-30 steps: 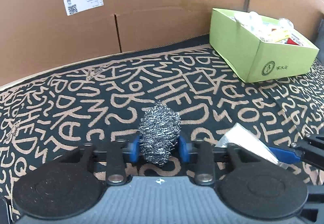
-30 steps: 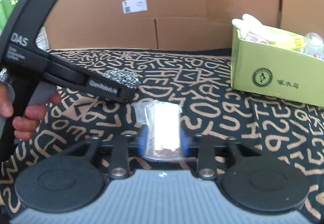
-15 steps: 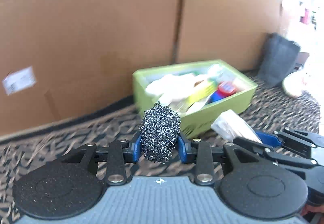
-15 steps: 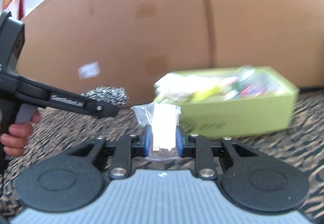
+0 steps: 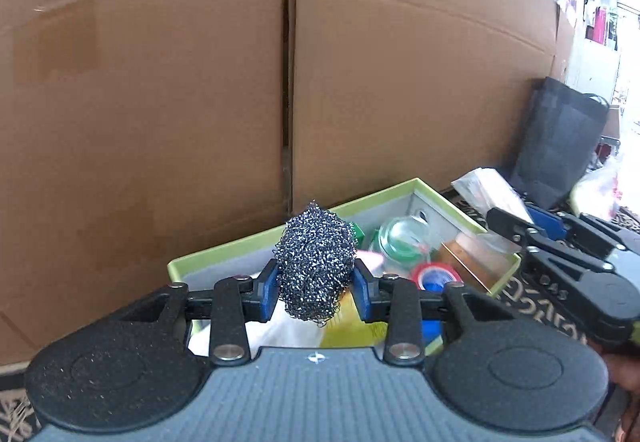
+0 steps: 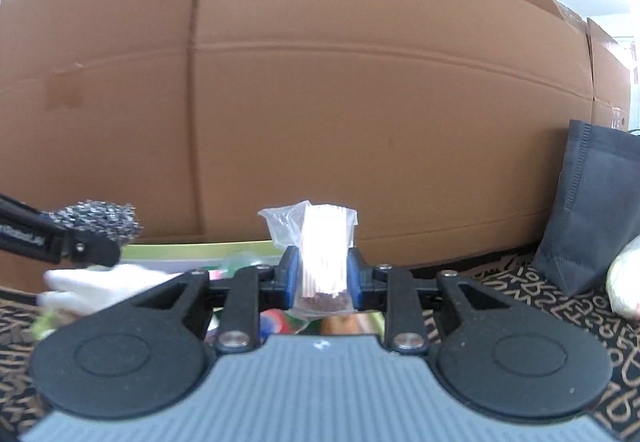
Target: Organize objects
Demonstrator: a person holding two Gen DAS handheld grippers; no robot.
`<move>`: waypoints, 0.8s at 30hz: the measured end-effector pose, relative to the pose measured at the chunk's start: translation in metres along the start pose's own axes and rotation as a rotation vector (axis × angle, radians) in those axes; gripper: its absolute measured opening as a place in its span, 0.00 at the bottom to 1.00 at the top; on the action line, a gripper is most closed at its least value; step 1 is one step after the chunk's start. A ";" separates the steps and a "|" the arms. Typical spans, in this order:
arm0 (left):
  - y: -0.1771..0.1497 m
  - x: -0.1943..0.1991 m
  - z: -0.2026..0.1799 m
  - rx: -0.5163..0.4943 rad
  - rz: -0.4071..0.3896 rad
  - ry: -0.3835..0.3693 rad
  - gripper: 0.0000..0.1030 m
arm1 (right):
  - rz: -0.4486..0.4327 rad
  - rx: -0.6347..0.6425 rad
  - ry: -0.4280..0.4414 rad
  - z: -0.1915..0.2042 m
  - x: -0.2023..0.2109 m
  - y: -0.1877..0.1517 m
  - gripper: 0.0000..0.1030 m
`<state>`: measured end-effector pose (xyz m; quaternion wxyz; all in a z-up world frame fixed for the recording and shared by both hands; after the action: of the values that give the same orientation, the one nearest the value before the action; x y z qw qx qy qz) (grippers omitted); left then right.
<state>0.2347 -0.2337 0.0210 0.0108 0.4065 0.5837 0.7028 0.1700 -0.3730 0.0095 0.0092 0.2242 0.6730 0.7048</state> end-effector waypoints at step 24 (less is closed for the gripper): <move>-0.146 0.119 0.016 0.257 -0.055 0.102 1.00 | 0.155 0.071 0.071 0.060 0.137 -0.089 1.00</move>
<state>0.0970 -0.1159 -0.0337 -0.0519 0.3520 0.6795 0.6417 0.0412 -0.2647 -0.0338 -0.0773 0.2508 0.6782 0.6865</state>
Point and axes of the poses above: each gripper's, at about its wrist camera, not at the fingertips, and x roughly against the way its jaws point, z to its left, y to its top, the point moved 6 cm from there along -x, roughly the way its jaws point, and after that the axes turned 2 degrees about z, right-handed, at the moved point
